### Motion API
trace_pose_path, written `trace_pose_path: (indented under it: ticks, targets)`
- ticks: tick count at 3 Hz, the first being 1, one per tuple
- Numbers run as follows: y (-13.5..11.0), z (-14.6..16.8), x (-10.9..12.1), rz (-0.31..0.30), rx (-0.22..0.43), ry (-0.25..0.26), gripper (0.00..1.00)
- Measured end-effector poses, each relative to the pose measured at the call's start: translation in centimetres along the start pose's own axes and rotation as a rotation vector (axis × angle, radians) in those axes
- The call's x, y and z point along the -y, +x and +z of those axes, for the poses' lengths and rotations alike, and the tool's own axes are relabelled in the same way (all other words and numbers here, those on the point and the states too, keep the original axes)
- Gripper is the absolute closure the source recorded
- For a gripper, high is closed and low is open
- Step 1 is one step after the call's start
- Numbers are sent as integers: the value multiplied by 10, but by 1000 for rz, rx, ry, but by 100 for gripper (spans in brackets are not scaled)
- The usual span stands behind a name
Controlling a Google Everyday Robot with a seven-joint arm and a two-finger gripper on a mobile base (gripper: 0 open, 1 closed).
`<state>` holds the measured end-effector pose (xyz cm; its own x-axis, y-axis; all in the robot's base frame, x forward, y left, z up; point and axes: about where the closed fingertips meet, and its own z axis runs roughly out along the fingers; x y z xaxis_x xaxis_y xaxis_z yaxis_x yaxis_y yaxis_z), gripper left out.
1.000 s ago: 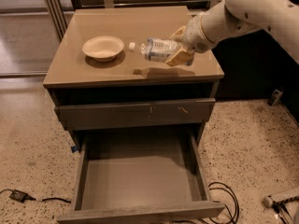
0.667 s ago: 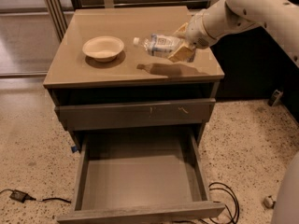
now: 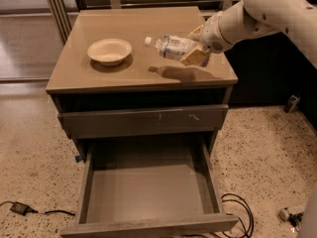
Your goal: Pick blue plastic bottle from middle drawer and place on counter
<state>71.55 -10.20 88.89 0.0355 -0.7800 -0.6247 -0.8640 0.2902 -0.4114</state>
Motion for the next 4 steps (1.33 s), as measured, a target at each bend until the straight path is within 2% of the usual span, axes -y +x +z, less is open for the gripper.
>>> trace_pose_path:
  ticks: [2,3,4]
  targets:
    - [10,35,7,122,-36,26,100]
    - [25,66,13,168,-65,-2,100]
    - [22,63,15,168,-65,-2,100]
